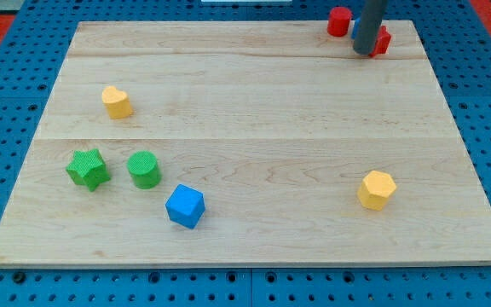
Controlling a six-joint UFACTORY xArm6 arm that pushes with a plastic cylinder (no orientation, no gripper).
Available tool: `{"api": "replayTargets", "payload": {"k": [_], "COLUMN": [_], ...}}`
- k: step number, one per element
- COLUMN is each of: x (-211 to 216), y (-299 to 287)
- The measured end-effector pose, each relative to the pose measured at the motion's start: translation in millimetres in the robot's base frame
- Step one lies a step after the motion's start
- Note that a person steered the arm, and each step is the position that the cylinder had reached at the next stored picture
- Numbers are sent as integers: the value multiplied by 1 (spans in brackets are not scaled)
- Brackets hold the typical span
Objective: Move your arm to the center left of the board
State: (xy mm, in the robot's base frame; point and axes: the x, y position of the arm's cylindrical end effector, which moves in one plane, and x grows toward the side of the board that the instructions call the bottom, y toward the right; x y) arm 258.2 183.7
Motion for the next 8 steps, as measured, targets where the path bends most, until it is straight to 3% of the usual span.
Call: {"api": "replayTargets", "payload": {"k": [2,8], "x": [-7,-4], "y": [-27,-300]}}
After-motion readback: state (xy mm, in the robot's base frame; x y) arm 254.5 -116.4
